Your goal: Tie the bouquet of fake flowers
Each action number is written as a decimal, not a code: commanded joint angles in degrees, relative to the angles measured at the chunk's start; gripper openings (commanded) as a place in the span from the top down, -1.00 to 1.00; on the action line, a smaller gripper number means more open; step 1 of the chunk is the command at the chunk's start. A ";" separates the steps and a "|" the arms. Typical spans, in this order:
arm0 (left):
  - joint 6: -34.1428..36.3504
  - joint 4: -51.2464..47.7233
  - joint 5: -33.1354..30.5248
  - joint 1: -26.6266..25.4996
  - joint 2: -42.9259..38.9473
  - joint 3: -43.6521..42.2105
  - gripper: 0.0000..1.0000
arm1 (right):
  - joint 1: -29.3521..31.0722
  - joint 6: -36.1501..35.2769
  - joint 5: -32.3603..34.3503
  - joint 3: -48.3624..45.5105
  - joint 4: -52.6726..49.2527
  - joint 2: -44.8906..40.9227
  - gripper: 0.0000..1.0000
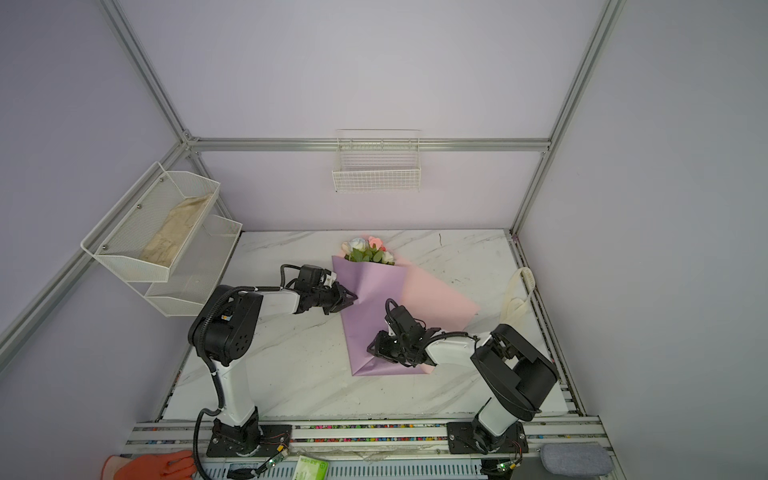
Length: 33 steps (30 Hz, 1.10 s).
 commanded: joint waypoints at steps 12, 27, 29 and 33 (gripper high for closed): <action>1.61 2.74 1.24 0.64 -1.48 1.62 0.37 | 4.22 -4.54 2.74 12.78 -1.12 4.51 0.62; 3.73 2.58 5.11 4.02 1.41 5.37 0.35 | 4.88 -6.55 1.37 9.93 -1.87 18.28 0.96; 4.59 4.22 8.27 4.17 -0.33 5.67 0.31 | 4.86 -6.35 1.51 8.97 -2.10 17.52 0.98; 6.52 1.35 8.72 4.07 -6.42 3.82 0.29 | 4.87 -5.72 1.44 8.90 -2.07 17.78 0.98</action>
